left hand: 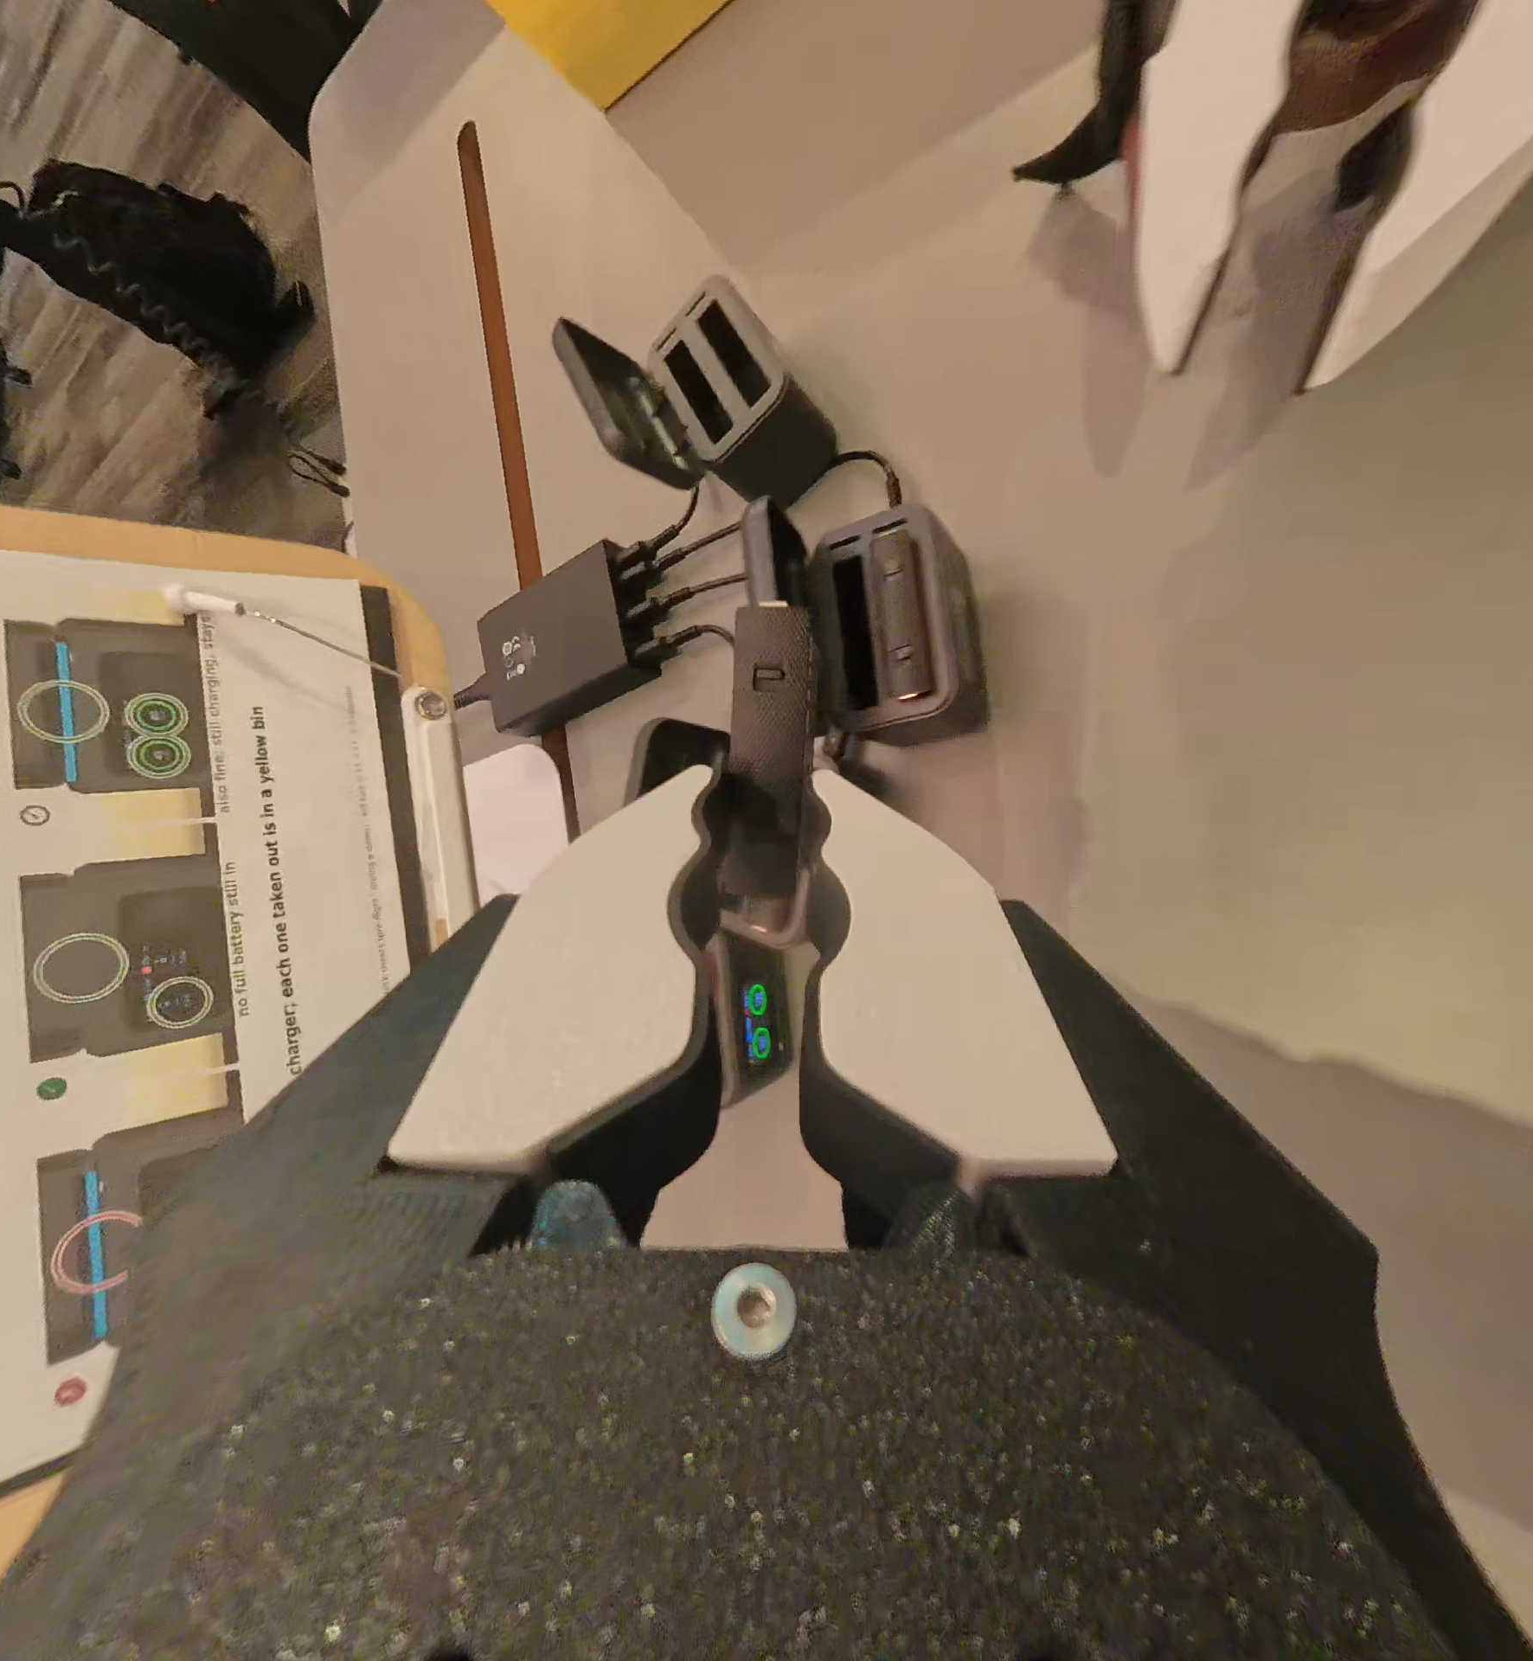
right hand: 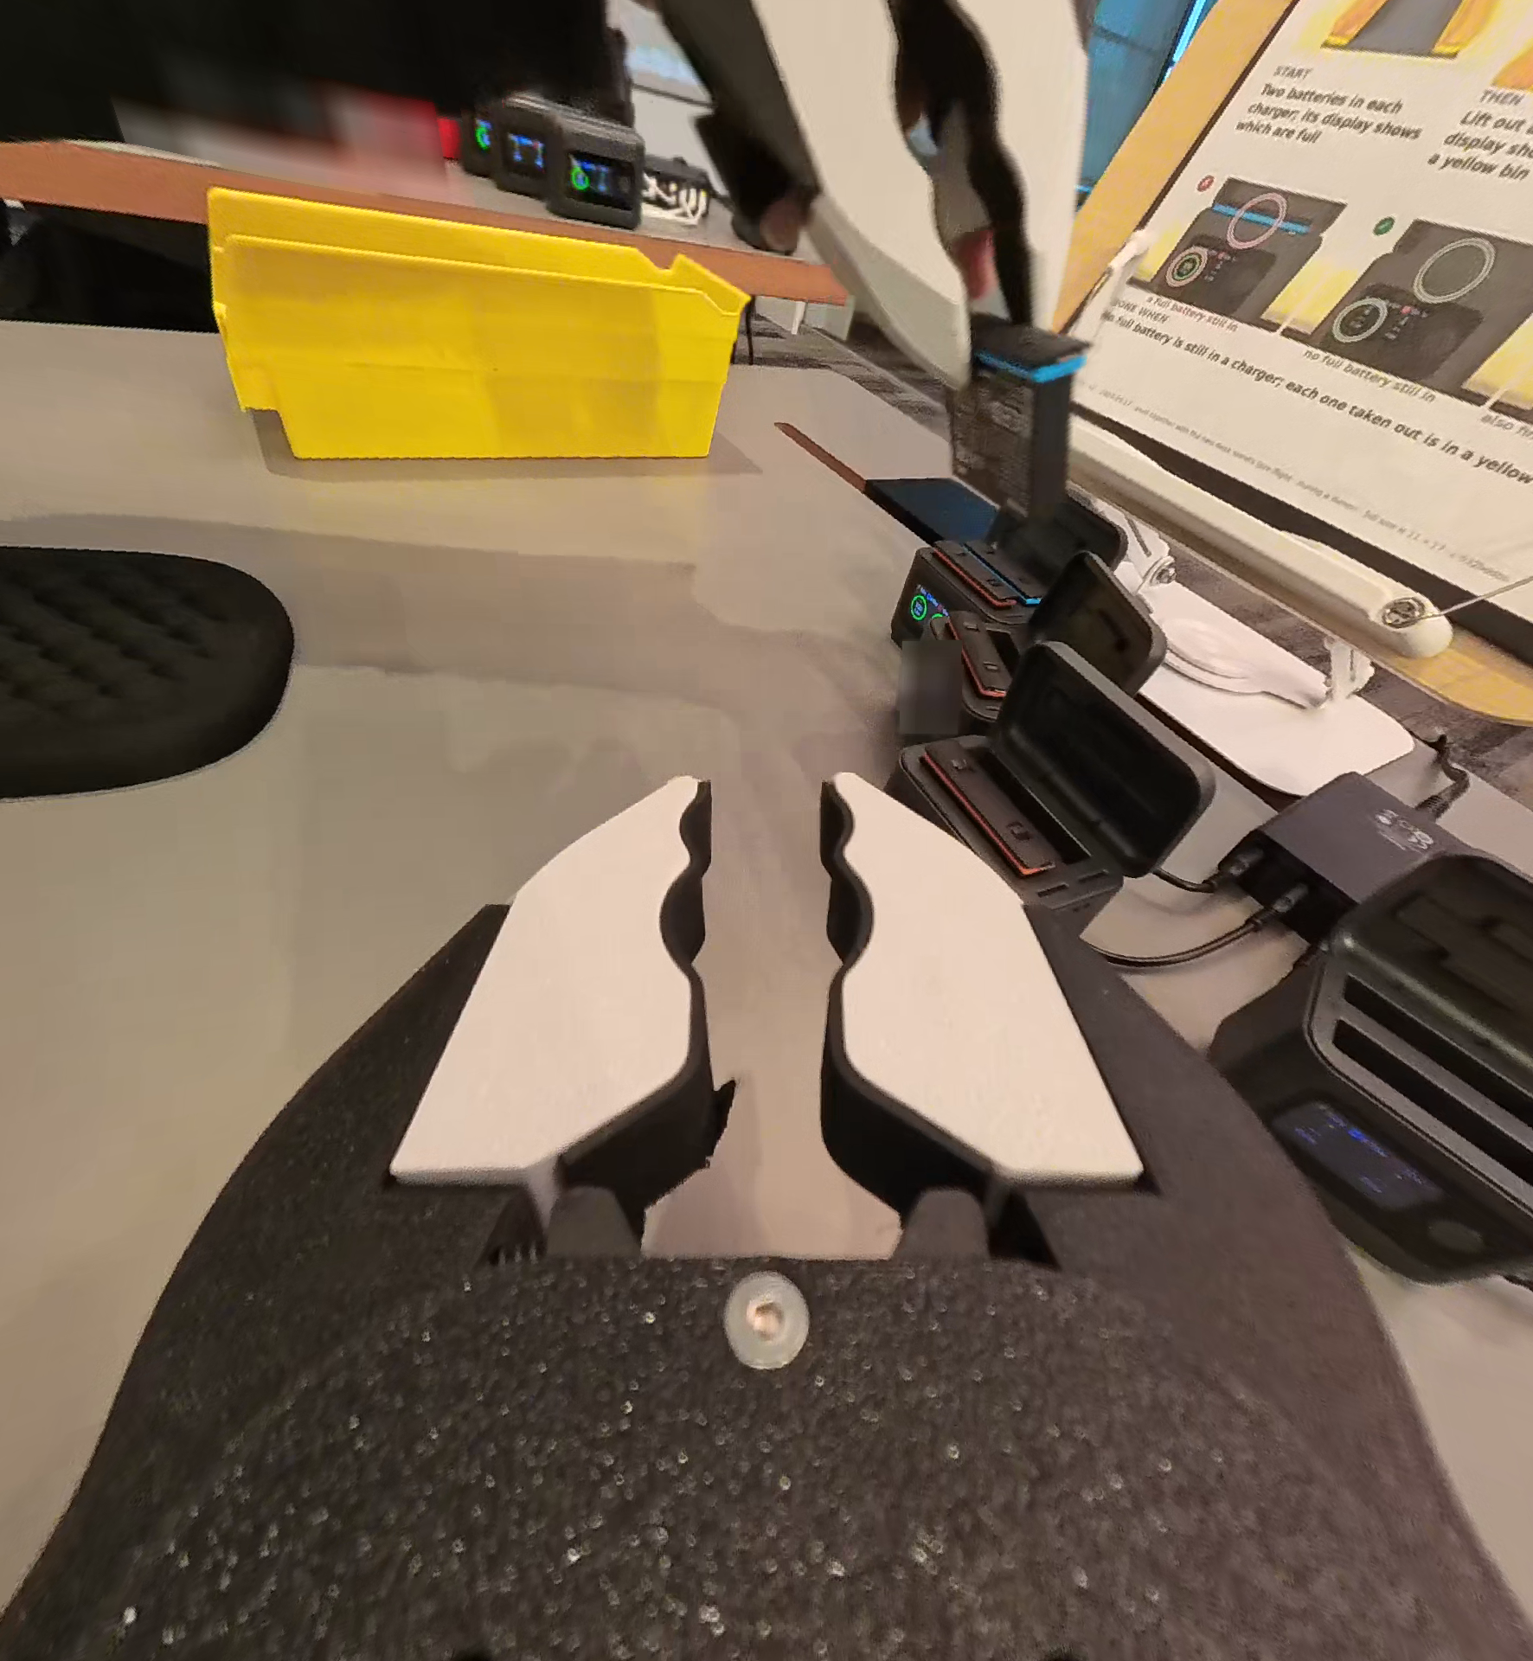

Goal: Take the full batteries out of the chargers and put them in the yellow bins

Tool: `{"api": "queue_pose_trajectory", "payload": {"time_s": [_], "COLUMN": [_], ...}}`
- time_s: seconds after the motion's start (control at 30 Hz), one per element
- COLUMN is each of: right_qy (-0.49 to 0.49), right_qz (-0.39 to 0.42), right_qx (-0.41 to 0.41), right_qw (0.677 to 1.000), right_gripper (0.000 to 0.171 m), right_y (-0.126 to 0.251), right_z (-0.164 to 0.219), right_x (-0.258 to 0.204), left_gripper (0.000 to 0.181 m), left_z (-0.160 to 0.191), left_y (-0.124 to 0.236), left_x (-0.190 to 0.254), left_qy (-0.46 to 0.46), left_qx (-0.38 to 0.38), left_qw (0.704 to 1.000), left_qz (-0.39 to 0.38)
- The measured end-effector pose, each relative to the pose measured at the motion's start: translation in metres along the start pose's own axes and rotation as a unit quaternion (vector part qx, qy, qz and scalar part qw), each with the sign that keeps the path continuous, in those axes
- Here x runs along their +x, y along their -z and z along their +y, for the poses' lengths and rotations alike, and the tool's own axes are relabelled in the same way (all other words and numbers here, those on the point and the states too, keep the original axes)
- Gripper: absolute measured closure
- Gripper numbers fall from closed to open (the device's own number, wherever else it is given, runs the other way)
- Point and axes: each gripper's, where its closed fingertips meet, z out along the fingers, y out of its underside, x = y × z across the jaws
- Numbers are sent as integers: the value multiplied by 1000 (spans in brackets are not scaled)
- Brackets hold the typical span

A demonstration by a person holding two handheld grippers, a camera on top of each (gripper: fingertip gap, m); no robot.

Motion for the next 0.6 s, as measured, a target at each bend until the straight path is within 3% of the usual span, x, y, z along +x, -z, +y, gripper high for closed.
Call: {"api": "queue_pose_trajectory", "payload": {"time_s": [0.33,0.6], "right_qy": [-4,-8], "right_qz": [5,4], "right_qx": [-5,-14], "right_qw": [1000,1000], "right_gripper": [149,150], "right_y": [1,-1], "right_z": [2,7], "right_x": [3,5], "left_gripper": [166,166], "left_z": [51,64], "left_y": [-47,-74], "left_x": [-21,-21], "left_qy": [-4,-13], "left_qx": [-37,-51], "left_qw": [994,988], "left_qz": [100,143]}}
